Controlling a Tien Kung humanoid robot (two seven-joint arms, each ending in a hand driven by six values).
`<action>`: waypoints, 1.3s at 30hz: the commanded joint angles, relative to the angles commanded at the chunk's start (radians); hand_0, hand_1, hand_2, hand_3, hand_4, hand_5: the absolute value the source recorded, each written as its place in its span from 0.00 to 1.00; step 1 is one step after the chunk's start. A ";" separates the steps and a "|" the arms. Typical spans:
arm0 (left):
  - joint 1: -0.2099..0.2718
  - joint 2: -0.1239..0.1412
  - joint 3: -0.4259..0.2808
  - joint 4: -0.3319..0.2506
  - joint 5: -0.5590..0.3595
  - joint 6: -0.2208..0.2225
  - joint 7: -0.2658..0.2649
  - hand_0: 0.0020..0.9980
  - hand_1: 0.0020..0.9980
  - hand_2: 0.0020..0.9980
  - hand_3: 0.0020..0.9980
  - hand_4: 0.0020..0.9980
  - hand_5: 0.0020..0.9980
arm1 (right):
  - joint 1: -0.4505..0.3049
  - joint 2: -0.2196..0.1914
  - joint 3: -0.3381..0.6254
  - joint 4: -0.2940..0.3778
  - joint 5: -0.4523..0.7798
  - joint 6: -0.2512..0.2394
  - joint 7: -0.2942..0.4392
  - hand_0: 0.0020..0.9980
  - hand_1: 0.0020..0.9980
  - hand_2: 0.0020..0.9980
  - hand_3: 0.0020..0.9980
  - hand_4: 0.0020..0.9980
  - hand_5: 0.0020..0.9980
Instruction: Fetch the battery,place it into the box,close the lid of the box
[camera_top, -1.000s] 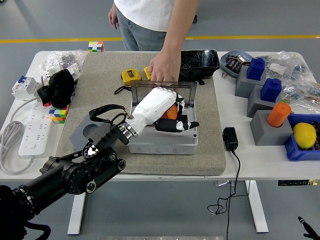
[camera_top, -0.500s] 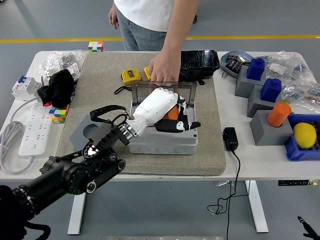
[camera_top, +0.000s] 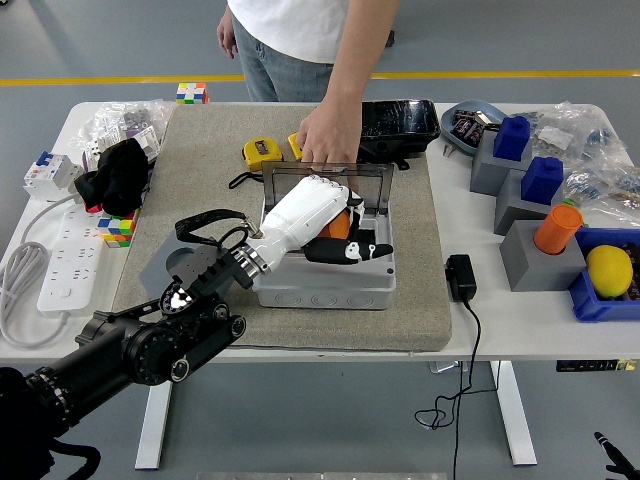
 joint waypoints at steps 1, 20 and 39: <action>-0.001 0.000 0.000 0.001 -0.001 -0.002 0.000 0.11 0.07 0.13 0.13 0.97 1.00 | 0.001 0.000 -0.001 0.000 0.001 0.000 0.000 0.78 0.72 0.74 0.72 0.93 0.82; -0.003 0.000 0.003 0.013 -0.007 -0.008 -0.017 0.25 0.50 0.43 0.45 0.98 1.00 | 0.002 -0.001 -0.014 0.000 0.010 -0.001 0.000 0.78 0.72 0.74 0.72 0.93 0.82; 0.009 0.000 0.008 -0.008 -0.006 -0.023 -0.029 0.63 0.68 0.65 0.62 0.98 1.00 | -0.003 -0.001 -0.016 0.000 0.008 -0.001 -0.003 0.78 0.72 0.74 0.72 0.93 0.82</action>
